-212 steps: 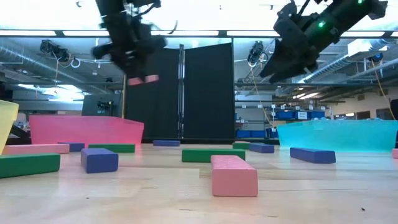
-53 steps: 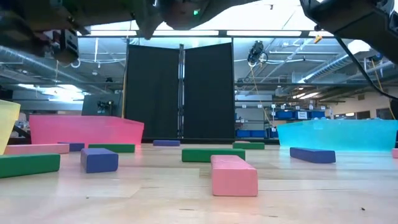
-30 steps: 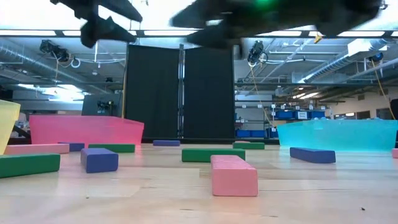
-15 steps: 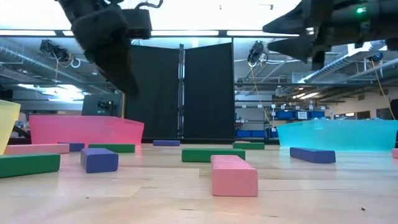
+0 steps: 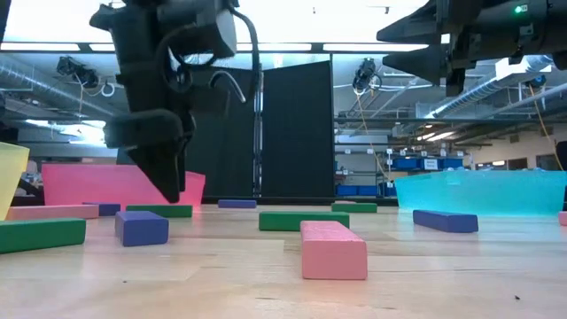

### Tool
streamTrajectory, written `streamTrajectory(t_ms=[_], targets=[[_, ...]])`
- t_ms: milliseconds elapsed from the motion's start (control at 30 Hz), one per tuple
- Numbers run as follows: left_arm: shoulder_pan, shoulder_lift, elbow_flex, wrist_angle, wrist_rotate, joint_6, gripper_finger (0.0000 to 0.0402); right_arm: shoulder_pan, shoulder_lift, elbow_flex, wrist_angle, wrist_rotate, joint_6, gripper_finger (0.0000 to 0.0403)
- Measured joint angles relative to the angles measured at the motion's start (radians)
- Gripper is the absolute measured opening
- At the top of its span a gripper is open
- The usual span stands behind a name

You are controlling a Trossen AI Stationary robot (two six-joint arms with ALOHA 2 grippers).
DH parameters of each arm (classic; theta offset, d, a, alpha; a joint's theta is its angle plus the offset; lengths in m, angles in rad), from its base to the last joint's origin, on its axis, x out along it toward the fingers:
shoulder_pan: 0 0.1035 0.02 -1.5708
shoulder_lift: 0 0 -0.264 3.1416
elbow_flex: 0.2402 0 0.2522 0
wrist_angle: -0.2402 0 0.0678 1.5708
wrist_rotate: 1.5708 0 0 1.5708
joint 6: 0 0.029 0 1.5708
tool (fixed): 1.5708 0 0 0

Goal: Sort blocks
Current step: Put the green block into the blue bin

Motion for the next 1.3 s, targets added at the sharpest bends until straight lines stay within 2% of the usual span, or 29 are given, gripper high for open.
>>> streamTrajectory(t_ms=[500, 767, 900, 1133, 1300], targets=[[0.087, 0.039, -0.001, 0.03, 0.104, 0.122, 0.0259, 0.0, 0.005, 0.0, 0.0, 0.0, 0.003, 0.0245], [0.105, 0.076, 0.003, 0.035, 0.127, 0.127, 0.0253, 0.0, 0.005, 0.0, 0.0, 0.0, 0.007, 0.0245], [0.109, 0.078, 0.002, 0.032, 0.159, 0.121, 0.0214, 0.0, 0.005, 0.0, 0.0, 0.0, 0.011, 0.0245], [0.11, 0.078, -0.014, 0.041, 0.19, 0.103, 0.0101, 0.005, 0.005, 0.0, 0.001, 0.0, 0.011, 0.0245], [0.11, 0.078, -0.002, 0.029, 0.19, 0.094, 0.01, 0.016, 0.004, 0.0, 0.014, 0.0, -0.001, 0.0245]])
